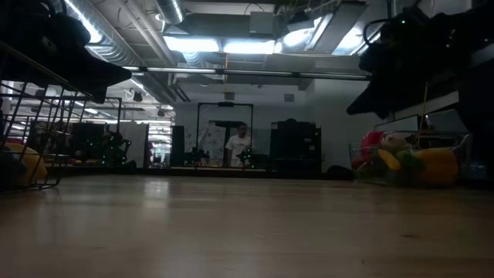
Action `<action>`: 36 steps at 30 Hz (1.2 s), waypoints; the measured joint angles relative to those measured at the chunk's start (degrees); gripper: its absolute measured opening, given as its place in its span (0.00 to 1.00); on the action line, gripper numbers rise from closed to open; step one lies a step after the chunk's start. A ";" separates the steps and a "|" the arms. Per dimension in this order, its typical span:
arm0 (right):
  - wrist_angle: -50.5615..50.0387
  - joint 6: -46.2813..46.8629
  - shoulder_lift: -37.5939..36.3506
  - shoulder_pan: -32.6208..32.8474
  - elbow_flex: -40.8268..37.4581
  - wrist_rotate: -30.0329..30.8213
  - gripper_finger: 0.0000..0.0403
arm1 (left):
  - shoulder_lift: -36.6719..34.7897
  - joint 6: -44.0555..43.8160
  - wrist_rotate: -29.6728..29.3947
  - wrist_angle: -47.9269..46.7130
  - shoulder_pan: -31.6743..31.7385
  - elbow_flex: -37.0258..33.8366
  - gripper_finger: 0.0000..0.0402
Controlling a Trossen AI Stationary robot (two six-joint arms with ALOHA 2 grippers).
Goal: Sort produce into baskets
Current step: Return to Home Position
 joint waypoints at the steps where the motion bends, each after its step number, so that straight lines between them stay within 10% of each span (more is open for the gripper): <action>1: 0.73 -0.01 -0.31 0.03 -0.68 0.00 0.04 | 0.00 0.00 0.00 0.00 0.00 0.00 0.02; 16: 5.30 5.89 -12.51 0.84 -11.89 0.14 0.03 | 0.00 0.00 0.00 0.00 0.00 0.00 0.02; 36: 10.82 4.00 -17.14 21.16 -16.56 16.69 0.03 | 0.00 0.01 0.00 0.00 0.02 0.00 0.02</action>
